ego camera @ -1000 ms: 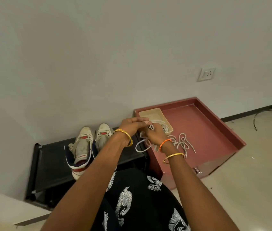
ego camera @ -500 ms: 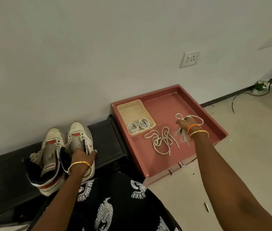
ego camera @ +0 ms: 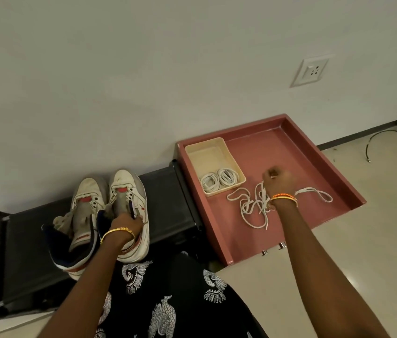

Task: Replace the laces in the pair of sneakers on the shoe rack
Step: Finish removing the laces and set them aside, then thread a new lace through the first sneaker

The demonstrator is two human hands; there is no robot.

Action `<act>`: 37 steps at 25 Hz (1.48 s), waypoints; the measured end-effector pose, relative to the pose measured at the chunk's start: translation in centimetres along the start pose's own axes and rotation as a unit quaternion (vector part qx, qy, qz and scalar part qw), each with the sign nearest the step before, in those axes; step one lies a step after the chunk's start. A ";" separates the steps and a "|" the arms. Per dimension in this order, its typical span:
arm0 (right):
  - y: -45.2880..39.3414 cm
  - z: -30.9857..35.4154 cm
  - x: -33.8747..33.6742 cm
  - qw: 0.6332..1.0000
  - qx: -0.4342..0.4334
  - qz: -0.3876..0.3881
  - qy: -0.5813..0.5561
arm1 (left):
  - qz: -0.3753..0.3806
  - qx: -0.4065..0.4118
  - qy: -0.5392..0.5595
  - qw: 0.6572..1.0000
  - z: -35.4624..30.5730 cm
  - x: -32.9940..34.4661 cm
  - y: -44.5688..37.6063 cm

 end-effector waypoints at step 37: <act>6.1 20.4 11.9 0.916 0.064 0.118 -0.377 | 0.169 0.120 0.446 0.870 -1.3 -8.0 -0.1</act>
Point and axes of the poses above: each hand's wrist, its own y-axis away from the middle knuckle, its own x-axis out of the palm, z = x × y, the point moved 3 cm from there along -y, towards the middle knuckle, and after that the axes turned 2 degrees about -x, right-handed, at the moved point
